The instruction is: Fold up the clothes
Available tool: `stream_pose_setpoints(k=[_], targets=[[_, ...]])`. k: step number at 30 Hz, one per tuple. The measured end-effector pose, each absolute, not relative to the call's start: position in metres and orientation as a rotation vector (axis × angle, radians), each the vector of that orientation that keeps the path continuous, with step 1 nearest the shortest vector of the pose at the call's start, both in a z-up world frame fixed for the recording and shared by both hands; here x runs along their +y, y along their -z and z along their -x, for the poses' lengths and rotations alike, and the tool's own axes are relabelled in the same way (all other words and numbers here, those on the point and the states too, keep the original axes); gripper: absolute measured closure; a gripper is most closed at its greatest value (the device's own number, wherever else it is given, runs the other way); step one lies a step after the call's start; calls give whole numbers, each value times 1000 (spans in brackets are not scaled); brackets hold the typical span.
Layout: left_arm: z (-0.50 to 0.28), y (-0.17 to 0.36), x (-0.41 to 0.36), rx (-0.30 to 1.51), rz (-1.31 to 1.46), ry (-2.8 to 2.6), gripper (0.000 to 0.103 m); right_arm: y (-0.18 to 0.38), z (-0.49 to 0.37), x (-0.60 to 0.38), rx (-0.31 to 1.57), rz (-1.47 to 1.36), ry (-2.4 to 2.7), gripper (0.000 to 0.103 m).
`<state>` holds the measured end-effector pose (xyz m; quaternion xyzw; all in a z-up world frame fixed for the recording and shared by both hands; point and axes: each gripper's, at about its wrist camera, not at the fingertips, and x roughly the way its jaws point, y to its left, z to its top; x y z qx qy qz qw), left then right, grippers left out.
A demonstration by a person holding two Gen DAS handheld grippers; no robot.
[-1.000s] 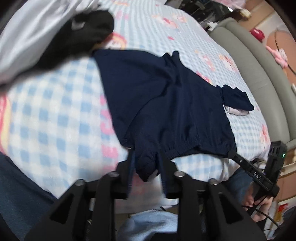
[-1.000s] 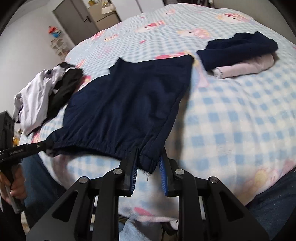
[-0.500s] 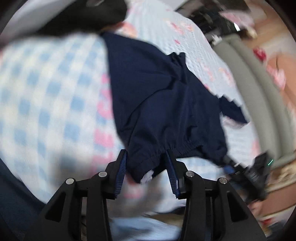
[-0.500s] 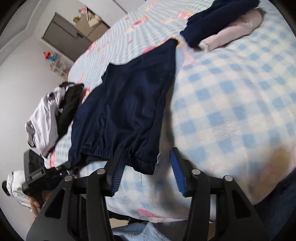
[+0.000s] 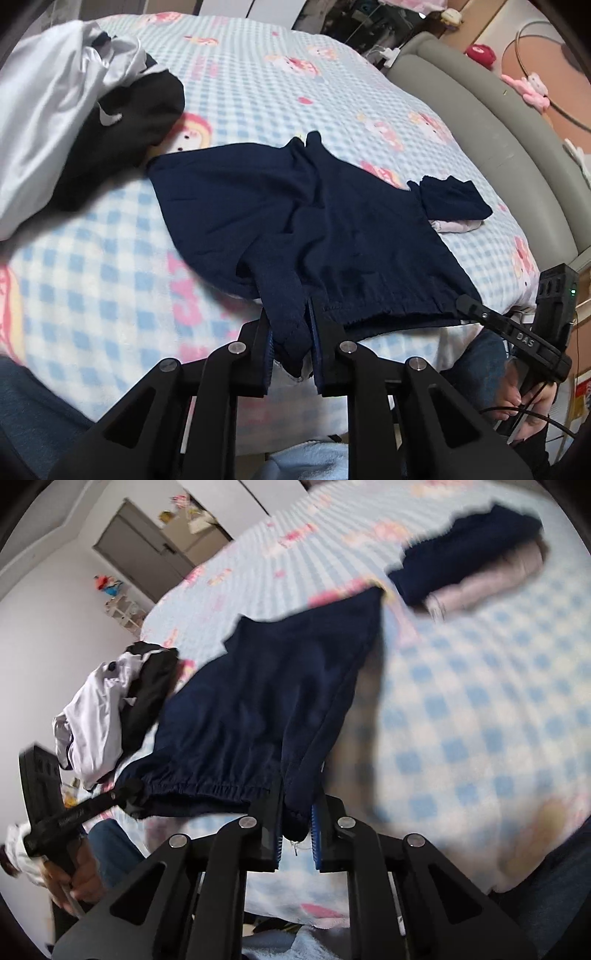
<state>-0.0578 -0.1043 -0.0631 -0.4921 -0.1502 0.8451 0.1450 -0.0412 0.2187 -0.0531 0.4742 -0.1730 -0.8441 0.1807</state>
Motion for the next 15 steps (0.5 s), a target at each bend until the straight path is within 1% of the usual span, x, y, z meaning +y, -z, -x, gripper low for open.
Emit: stream_pose_setpoints(k=[4, 6, 7, 8, 9, 10, 11, 12, 13, 14, 15], targets=[[40, 74, -108, -506, 1435, -2380, 86, 42, 25, 222, -459, -1329, 2371, 93], [35, 96, -109, -515, 1499, -2357, 85, 51, 20, 225, -451, -1382, 2367, 92], [33, 104, -109, -529, 1546, -2336, 83, 63, 20, 225, -449, -1435, 2347, 92], [35, 119, -112, -566, 1630, -2295, 83, 75, 21, 224, -446, -1489, 2324, 90], [35, 123, -115, -587, 1658, -2273, 81, 87, 22, 223, -443, -1543, 2300, 88], [34, 125, -118, -606, 1674, -2258, 80, 92, 22, 225, -465, -1568, 2276, 85], [32, 119, -124, -614, 1653, -2263, 79, 96, 22, 227, -491, -1588, 2252, 80], [30, 114, -127, -611, 1629, -2271, 74, 92, 22, 228, -496, -1571, 2250, 77], [29, 109, -133, -608, 1604, -2286, 65, 87, 22, 230, -499, -1550, 2250, 72], [31, 106, -137, -620, 1584, -2303, 62, 78, 23, 233, -483, -1514, 2269, 71], [33, 104, -142, -632, 1565, -2319, 61, 68, 23, 236, -465, -1476, 2291, 69]])
